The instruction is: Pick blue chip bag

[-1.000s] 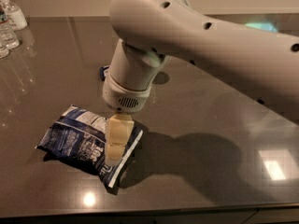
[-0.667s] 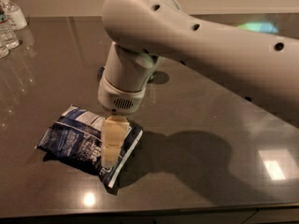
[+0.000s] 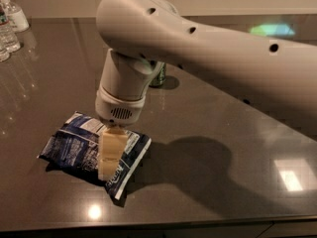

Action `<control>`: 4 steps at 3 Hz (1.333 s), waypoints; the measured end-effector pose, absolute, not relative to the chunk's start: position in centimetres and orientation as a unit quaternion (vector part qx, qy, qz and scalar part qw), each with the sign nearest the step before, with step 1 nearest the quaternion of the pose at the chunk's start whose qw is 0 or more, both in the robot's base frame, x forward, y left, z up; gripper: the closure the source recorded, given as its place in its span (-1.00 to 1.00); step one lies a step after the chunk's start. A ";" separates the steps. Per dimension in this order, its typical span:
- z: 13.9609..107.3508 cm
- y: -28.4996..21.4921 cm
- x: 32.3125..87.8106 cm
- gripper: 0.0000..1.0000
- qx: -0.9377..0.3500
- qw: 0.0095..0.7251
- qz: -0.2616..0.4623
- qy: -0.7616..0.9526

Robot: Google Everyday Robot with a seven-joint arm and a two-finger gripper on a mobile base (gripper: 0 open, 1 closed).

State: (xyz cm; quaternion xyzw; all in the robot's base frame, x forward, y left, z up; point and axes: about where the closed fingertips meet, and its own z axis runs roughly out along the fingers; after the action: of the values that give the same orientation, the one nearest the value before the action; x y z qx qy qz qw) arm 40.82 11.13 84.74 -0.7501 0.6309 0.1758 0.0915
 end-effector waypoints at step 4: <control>90.4 8.6 45.9 1.00 -0.744 0.122 0.152 0.639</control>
Offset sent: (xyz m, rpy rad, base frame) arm 0.0136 -0.0029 0.0229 0.0119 0.0011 -0.0383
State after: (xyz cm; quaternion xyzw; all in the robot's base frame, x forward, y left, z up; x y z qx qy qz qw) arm 45.88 8.56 90.42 -0.7441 0.6390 0.1522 0.1219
